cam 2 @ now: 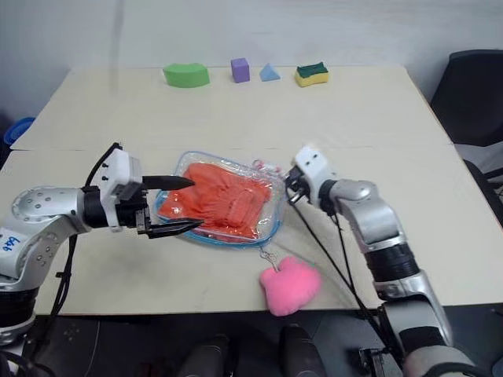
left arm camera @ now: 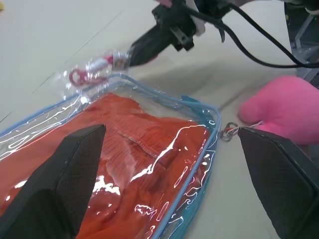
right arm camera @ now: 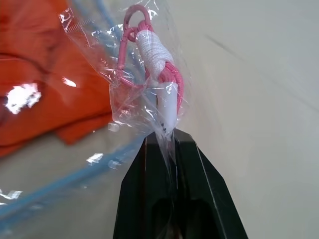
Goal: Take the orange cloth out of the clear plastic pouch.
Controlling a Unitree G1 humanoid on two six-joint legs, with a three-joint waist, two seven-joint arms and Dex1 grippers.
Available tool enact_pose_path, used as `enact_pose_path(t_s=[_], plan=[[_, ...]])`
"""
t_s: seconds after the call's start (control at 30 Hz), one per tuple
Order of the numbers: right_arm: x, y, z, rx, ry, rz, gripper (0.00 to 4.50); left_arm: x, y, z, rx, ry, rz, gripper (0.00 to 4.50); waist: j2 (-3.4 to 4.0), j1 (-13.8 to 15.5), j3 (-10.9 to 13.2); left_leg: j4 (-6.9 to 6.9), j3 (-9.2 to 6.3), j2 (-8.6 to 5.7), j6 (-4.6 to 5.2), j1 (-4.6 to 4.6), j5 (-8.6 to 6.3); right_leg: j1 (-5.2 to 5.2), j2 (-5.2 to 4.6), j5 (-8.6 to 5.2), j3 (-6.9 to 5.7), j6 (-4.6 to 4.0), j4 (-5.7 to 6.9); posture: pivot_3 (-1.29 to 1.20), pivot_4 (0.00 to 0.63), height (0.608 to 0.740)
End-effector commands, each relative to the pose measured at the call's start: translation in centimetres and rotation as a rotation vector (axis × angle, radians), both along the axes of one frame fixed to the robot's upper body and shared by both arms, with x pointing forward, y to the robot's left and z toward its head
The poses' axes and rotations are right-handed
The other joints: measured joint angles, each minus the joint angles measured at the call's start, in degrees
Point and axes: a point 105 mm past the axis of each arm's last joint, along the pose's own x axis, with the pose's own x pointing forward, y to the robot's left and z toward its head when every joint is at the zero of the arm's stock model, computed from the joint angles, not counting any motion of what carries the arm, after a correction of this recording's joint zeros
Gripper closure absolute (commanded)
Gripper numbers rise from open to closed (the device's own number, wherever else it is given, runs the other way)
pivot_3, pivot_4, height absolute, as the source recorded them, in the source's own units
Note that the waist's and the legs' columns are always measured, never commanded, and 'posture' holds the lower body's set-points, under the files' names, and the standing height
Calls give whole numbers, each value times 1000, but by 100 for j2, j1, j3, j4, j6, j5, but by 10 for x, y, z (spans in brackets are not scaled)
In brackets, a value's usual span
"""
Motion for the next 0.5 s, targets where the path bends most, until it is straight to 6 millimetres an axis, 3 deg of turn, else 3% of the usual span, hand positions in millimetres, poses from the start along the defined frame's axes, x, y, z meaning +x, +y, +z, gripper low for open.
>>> enact_pose_path(t_s=[0.03,0.17,0.23,0.33,0.5], plan=[[-2,-80,13,-32,-48,-243,4463,-4,-14,6,-14,-35,-65,0,-1,48,0,0,0,-1,2,-1,-1,1,-1,0,0,0,-3,0,150,740],[-20,-142,-1,-74,-3,-421,4463,-4,-31,6,-30,-41,-123,0,-2,95,0,-1,7,-2,6,-2,-3,2,2,1,4,1,-5,0,150,740],[-31,-161,-11,-69,34,-476,4463,-3,-37,8,-36,-51,-149,0,-2,78,0,0,12,0,6,0,-1,2,9,1,10,2,-1,0,150,740],[-39,-167,-16,-17,52,-503,3729,0,-41,10,-38,-58,-163,0,-2,10,1,2,24,1,6,13,3,2,14,1,21,2,0,0,150,740],[-48,-162,-10,-1,50,-465,1973,5,-36,8,-10,-68,-160,0,-2,-56,1,-5,32,3,6,31,8,3,23,1,40,2,12,0,150,740]])
